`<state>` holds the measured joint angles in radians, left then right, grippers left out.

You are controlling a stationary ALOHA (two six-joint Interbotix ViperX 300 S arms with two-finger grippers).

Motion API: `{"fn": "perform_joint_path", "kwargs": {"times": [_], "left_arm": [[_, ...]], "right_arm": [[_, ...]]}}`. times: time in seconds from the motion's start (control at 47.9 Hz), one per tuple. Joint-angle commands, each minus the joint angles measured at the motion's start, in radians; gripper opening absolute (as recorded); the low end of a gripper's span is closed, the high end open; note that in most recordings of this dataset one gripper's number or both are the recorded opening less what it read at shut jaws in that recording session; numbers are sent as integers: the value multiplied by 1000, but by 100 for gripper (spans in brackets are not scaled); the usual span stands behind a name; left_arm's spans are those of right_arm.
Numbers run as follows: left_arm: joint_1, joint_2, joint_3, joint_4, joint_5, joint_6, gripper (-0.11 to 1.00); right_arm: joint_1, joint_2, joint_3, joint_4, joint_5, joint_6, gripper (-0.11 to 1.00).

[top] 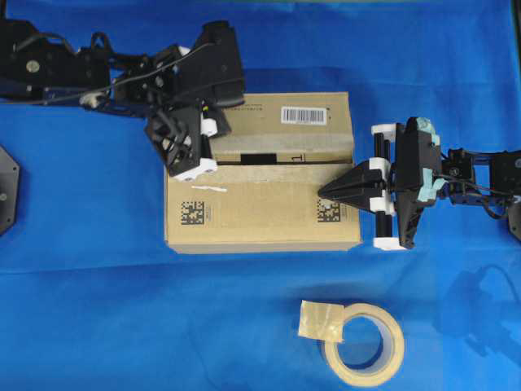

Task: Close the cardboard box.
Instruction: 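Fold the back flap forward over the box with the left gripper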

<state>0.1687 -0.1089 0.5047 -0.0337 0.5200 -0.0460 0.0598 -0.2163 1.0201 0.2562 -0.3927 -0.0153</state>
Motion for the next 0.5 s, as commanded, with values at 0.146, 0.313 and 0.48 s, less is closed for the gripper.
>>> {"fn": "perform_joint_path", "kwargs": {"times": [0.146,0.313,0.48], "left_arm": [[-20,-25,98,-2,-155,-44,0],[-23,-26,143,-2,-215,-64,0],[-28,-31,150,-2,-221,-69,0]], "right_arm": [[-18,-8,-15,-2,-8,-2,0],[-32,-8,-18,-2,-9,-2,0],[-49,-8,-20,-2,-20,-2,0]]}}
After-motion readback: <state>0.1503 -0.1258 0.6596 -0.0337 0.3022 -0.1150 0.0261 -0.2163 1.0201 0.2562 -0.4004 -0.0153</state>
